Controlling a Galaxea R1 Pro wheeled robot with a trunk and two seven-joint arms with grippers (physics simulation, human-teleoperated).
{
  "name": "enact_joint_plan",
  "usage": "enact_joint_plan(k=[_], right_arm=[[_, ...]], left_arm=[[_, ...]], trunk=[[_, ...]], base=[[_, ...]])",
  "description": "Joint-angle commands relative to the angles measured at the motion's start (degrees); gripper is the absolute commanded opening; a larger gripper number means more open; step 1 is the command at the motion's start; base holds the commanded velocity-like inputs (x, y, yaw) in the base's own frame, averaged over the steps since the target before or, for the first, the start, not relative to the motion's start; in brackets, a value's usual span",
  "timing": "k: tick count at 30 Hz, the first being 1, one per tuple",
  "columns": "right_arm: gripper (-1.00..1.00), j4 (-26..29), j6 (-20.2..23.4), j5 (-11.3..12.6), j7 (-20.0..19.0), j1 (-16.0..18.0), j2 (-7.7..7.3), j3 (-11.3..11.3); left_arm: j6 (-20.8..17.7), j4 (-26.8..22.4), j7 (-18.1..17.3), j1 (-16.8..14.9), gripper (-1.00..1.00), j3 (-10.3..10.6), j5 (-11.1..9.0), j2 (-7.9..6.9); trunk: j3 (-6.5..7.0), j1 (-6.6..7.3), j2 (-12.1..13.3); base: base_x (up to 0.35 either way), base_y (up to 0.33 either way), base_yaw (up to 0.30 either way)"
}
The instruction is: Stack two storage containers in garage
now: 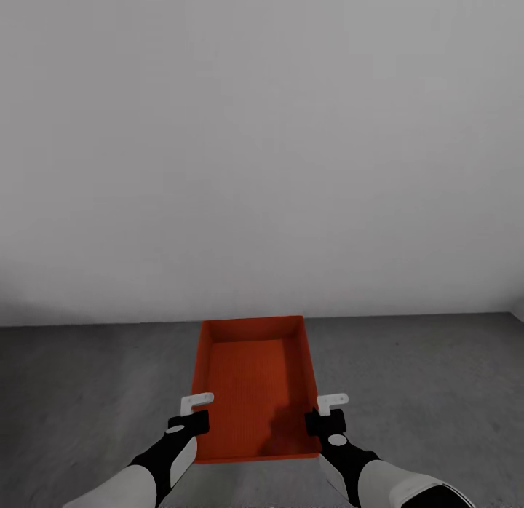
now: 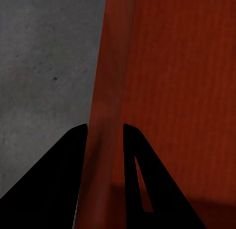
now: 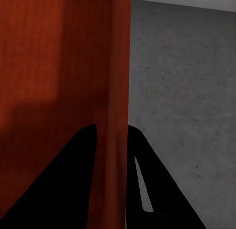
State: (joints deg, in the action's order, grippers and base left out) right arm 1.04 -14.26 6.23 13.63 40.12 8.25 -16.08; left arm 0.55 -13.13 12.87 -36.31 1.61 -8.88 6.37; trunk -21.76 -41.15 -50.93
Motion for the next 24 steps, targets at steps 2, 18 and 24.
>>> enact_joint_plan(k=[2,18,24], right_arm=[[-1.00,-0.25,-0.51,2.03,0.43,0.02,-0.32,1.93],[-1.00,-0.25,-0.46,2.03,0.43,0.04,-0.34,1.93],[-1.00,-0.25,-0.44,2.03,0.43,0.03,-0.34,1.93]], left_arm=[[0.50,-0.23,0.49,-0.04,-1.00,-0.99,0.80,-0.13],[0.41,-0.23,0.49,-0.07,-1.00,-1.13,0.88,-0.05],[0.41,-0.23,0.49,-0.07,-1.00,-1.17,0.88,-0.06]], trunk=[[-0.25,0.00,-0.05],[-1.73,0.00,-0.05],[-2.29,0.00,-0.05]], base=[[0.000,0.000,0.000],[0.000,0.000,0.000],[0.000,0.000,0.000]])
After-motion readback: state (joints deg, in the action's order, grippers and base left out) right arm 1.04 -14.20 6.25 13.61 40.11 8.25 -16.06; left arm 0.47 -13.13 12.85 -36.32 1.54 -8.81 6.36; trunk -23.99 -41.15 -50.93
